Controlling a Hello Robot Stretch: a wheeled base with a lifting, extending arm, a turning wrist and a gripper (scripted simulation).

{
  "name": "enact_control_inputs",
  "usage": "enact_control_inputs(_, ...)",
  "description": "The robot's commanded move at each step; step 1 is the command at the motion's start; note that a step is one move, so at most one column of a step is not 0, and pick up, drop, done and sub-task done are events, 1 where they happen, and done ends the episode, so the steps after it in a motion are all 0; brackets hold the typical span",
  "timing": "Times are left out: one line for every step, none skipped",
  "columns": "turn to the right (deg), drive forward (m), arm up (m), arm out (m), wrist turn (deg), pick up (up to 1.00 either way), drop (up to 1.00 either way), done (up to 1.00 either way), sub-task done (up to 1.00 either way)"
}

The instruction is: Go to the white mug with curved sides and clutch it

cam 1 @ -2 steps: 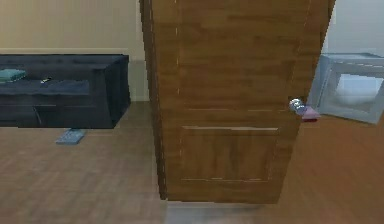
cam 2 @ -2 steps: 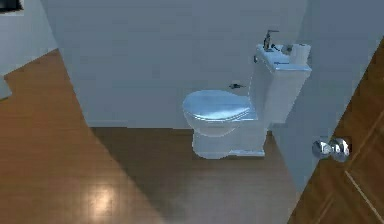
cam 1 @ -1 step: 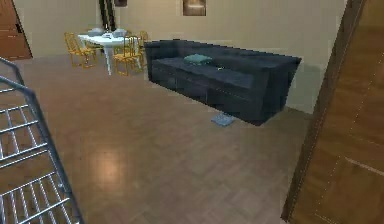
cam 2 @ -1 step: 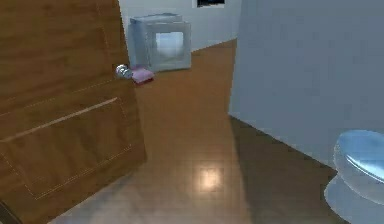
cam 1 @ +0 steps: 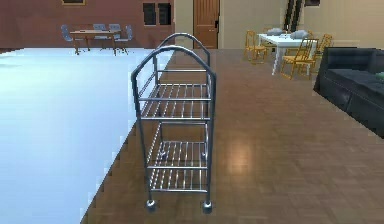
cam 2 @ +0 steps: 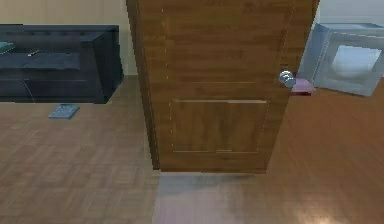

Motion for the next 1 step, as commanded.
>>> enact_control_inputs(-3.0, 0.0, 0.0, 0.0, 0.0, 0.0, 0.0, 0.0, 0.0)
